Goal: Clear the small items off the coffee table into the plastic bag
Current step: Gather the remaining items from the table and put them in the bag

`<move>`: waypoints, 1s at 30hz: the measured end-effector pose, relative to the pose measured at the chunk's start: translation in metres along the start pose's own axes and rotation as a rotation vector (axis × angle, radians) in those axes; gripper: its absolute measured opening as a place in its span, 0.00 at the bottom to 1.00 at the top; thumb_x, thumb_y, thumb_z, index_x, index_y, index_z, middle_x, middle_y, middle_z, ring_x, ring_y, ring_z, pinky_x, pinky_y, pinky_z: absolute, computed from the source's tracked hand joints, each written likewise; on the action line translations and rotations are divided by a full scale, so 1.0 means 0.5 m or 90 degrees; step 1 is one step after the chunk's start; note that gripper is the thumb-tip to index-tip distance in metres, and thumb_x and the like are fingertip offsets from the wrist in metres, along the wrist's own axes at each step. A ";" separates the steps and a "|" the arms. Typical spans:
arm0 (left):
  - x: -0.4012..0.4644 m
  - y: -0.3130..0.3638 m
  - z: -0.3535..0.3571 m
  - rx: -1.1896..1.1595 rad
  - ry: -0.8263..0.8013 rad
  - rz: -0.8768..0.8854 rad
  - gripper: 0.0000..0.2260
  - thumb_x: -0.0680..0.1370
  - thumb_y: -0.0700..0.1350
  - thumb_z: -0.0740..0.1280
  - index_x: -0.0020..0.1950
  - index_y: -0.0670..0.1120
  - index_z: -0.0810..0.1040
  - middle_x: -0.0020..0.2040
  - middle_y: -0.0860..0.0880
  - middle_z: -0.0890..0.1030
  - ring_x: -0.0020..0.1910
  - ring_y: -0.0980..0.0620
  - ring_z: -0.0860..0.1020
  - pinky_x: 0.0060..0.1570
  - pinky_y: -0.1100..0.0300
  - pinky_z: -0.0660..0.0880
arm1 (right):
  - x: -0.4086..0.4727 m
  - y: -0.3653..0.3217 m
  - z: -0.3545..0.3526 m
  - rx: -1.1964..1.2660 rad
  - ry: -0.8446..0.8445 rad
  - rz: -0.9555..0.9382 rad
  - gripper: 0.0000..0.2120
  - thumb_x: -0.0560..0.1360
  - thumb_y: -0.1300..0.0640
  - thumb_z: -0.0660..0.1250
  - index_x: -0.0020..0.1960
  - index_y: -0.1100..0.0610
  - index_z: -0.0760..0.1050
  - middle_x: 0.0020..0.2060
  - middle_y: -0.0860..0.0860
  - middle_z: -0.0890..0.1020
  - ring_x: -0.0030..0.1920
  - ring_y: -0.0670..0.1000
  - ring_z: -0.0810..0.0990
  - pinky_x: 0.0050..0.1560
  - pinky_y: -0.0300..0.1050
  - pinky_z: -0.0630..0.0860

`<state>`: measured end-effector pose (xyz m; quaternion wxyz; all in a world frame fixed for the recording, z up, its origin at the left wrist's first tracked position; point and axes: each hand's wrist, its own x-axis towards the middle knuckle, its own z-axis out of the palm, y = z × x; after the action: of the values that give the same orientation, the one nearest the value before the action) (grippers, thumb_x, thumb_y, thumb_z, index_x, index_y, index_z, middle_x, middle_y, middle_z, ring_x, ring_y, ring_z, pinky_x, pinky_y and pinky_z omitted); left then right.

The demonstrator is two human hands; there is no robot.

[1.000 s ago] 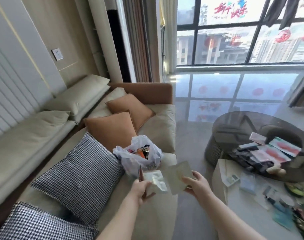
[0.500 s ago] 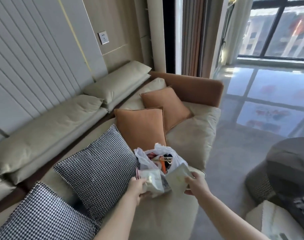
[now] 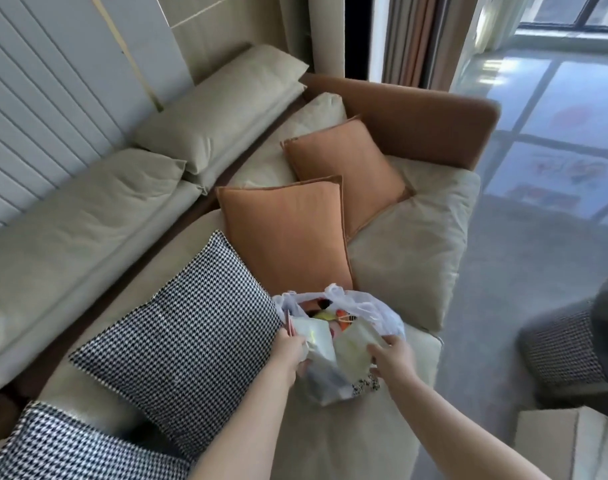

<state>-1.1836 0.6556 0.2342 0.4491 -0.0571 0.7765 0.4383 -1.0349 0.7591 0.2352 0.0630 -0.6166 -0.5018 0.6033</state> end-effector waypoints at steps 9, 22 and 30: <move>0.172 0.044 0.064 0.026 -0.027 -0.056 0.15 0.78 0.36 0.61 0.65 0.42 0.68 0.45 0.46 0.75 0.41 0.50 0.75 0.48 0.49 0.79 | 0.115 -0.017 0.053 0.000 0.100 0.069 0.06 0.75 0.65 0.61 0.43 0.61 0.76 0.34 0.56 0.80 0.33 0.56 0.81 0.33 0.45 0.78; 0.226 0.021 0.104 0.015 -0.102 -0.092 0.16 0.80 0.34 0.56 0.65 0.40 0.73 0.54 0.42 0.80 0.55 0.42 0.78 0.58 0.50 0.75 | 0.152 -0.047 0.024 -0.126 0.094 -0.016 0.12 0.74 0.60 0.66 0.57 0.55 0.72 0.46 0.49 0.78 0.48 0.51 0.77 0.45 0.44 0.71; 0.216 0.031 0.067 -0.046 -0.206 -0.063 0.17 0.79 0.32 0.55 0.64 0.46 0.73 0.50 0.48 0.79 0.47 0.54 0.77 0.53 0.58 0.75 | 0.164 -0.086 0.054 -0.338 0.030 -0.180 0.21 0.73 0.56 0.69 0.64 0.51 0.71 0.61 0.50 0.71 0.64 0.51 0.67 0.63 0.45 0.68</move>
<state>-1.2330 0.7223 0.1562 0.5868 -0.0404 0.6743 0.4464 -1.0988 0.8228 0.2016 -0.0052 -0.5493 -0.7215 0.4215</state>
